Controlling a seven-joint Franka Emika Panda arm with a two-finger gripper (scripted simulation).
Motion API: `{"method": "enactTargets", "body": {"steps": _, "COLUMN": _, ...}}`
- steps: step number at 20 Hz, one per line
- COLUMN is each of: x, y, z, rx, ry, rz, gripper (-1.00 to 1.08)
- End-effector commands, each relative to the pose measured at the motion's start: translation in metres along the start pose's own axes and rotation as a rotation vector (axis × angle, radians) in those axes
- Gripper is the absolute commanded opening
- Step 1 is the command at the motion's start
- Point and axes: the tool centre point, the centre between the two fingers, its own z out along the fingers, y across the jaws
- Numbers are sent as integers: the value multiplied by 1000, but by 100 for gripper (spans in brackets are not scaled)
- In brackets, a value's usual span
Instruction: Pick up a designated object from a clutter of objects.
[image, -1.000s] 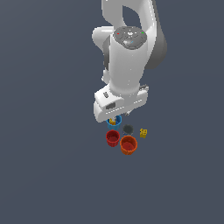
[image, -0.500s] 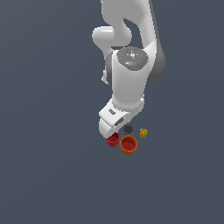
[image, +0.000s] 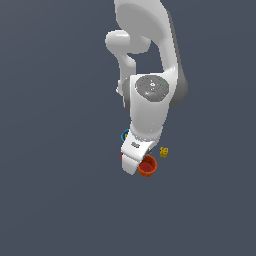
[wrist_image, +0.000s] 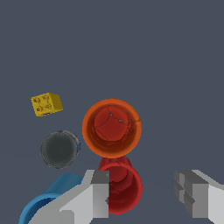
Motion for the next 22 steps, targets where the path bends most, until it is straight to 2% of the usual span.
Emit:
{"method": "enactTargets", "body": {"steps": 1, "x": 5, "y": 3, "z": 9, "rx": -3, "ry": 8, "rz": -71, "gripper": 28}}
{"method": "enactTargets", "body": {"steps": 12, "x": 24, "y": 13, "z": 48, "rx": -19, "ry": 41, "rz": -350, "gripper": 28}}
{"method": "enactTargets", "body": {"steps": 22, "x": 32, "y": 17, "z": 65, "rx": -29, "ry": 57, "rz": -474, "gripper": 28}}
